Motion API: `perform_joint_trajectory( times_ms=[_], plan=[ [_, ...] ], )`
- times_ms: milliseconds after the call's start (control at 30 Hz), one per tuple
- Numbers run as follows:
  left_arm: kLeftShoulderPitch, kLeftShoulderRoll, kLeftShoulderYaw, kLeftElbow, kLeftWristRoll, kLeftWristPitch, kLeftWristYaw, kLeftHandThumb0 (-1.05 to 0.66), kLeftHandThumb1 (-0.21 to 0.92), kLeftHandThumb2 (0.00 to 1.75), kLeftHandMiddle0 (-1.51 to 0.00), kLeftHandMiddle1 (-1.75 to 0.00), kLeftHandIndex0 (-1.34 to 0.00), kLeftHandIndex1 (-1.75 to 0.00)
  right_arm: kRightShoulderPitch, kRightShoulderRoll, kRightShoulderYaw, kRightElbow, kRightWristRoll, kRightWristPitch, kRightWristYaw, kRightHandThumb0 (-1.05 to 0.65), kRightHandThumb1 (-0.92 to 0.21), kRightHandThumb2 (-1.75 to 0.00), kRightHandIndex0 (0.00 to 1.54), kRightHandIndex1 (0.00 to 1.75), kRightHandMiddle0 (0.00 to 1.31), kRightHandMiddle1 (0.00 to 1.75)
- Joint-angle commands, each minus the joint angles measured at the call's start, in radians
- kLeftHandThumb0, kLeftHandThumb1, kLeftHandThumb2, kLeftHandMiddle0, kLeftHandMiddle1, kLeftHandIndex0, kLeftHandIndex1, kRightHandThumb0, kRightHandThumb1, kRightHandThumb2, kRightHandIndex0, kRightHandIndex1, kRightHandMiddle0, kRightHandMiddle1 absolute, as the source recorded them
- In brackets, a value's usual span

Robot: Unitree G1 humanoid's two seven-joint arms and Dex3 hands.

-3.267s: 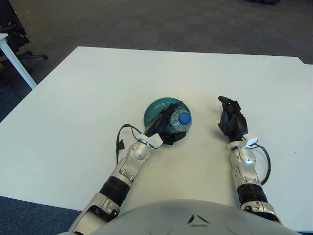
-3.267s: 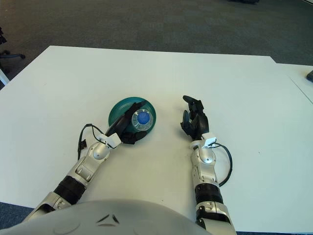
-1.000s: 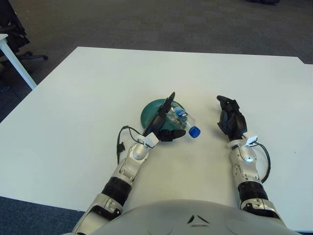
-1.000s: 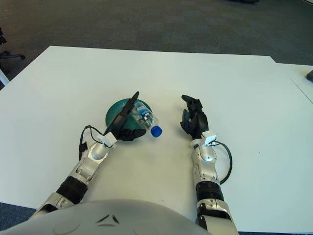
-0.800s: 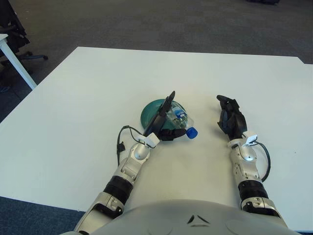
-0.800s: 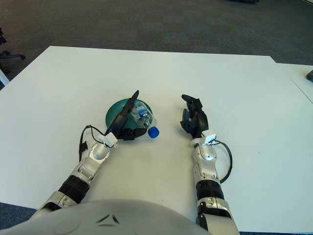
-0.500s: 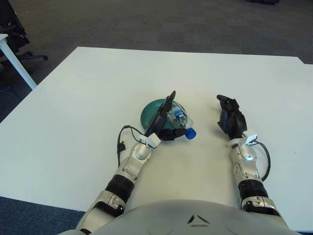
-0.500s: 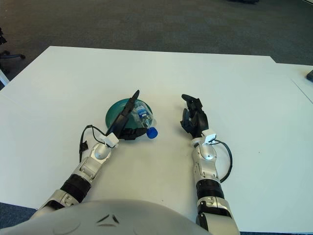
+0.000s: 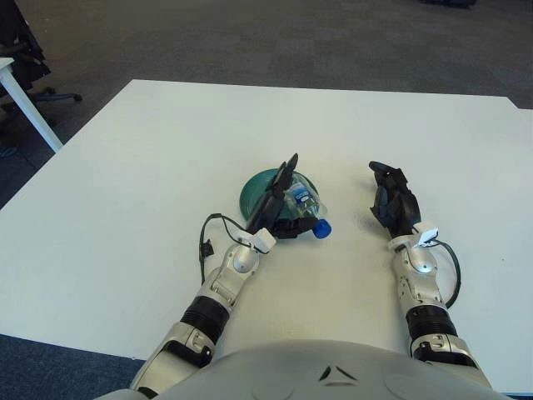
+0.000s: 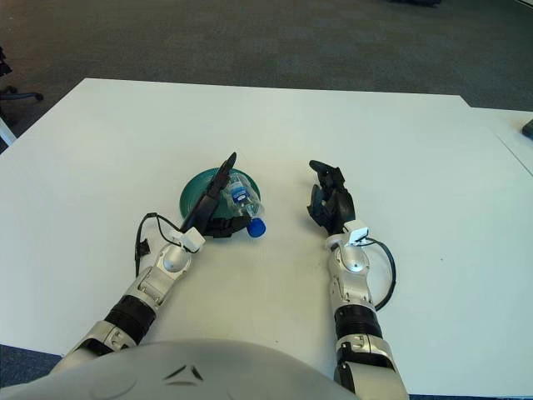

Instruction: Put the bottle into the plate.

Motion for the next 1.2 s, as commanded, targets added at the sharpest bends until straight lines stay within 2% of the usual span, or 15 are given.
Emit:
perform_joint_trajectory(
  times_ms=[0, 67, 100, 200, 333, 400, 467, 733, 933, 1167],
  plan=[
    [-0.064, 0.014, 0.025, 0.02, 0.066, -0.066, 0.125, -1.05, 0.92, 0.37, 0.0, 0.0, -0.02, -0.01, 0.063, 0.011, -0.006, 0.1, 0.0, 0.07, -0.008, -0.77, -0.92, -0.73, 0.37, 0.28, 0.0, 0.83],
    [-0.107, 0.027, 0.045, 0.034, 0.071, -0.11, 0.163, -1.05, 0.92, 0.43, -0.02, 0.0, -0.03, -0.07, 0.058, 0.011, -0.007, 0.107, -0.001, 0.071, -0.009, -0.76, -0.92, -0.73, 0.37, 0.29, 0.0, 0.84],
    [-0.125, 0.033, 0.054, 0.04, 0.07, -0.129, 0.176, -1.04, 0.92, 0.48, -0.07, -0.02, -0.02, -0.27, 0.057, 0.011, -0.006, 0.109, -0.002, 0.071, -0.009, -0.76, -0.92, -0.72, 0.36, 0.29, 0.0, 0.84],
    [-0.152, 0.047, 0.065, 0.059, 0.074, -0.17, 0.204, -1.03, 0.92, 0.54, -0.16, -0.04, -0.01, -0.56, 0.053, 0.01, -0.006, 0.114, -0.003, 0.071, -0.01, -0.76, -0.92, -0.72, 0.36, 0.3, 0.0, 0.85],
    [-0.17, 0.057, 0.075, 0.072, 0.077, -0.2, 0.227, -1.0, 0.92, 0.56, -0.24, -0.07, 0.0, -0.78, 0.047, 0.01, -0.006, 0.124, -0.005, 0.068, -0.011, -0.75, -0.92, -0.72, 0.35, 0.31, 0.0, 0.86],
    [-0.177, 0.062, 0.082, 0.068, 0.075, -0.206, 0.232, -0.96, 0.92, 0.57, -0.31, -0.1, -0.01, -0.95, 0.043, 0.01, -0.006, 0.13, -0.006, 0.066, -0.012, -0.75, -0.92, -0.73, 0.35, 0.32, 0.0, 0.87],
    [-0.173, 0.064, 0.089, 0.04, 0.067, -0.2, 0.222, -0.94, 0.92, 0.57, -0.35, -0.12, -0.03, -1.03, 0.04, 0.011, -0.006, 0.139, -0.007, 0.061, -0.012, -0.74, -0.92, -0.74, 0.35, 0.33, 0.0, 0.88],
    [-0.174, 0.063, 0.098, -0.012, 0.04, -0.171, 0.174, -0.86, 0.92, 0.56, -0.44, -0.27, -0.16, -1.12, 0.015, 0.007, -0.003, 0.184, -0.022, 0.05, -0.024, -0.74, -0.92, -0.77, 0.32, 0.33, 0.0, 0.85],
    [-0.177, 0.063, 0.102, -0.049, -0.009, -0.145, 0.103, -0.84, 0.92, 0.58, -0.4, -0.41, -0.16, -1.12, -0.008, 0.004, -0.003, 0.225, -0.025, 0.046, -0.032, -0.73, -0.92, -0.77, 0.31, 0.33, 0.0, 0.84],
    [-0.176, 0.07, 0.124, -0.12, -0.074, -0.085, 0.017, -0.87, 0.92, 0.63, -0.38, -0.45, -0.16, -1.12, -0.037, 0.008, -0.007, 0.287, -0.028, 0.031, -0.037, -0.72, -0.92, -0.78, 0.32, 0.33, 0.0, 0.83]
  ],
)
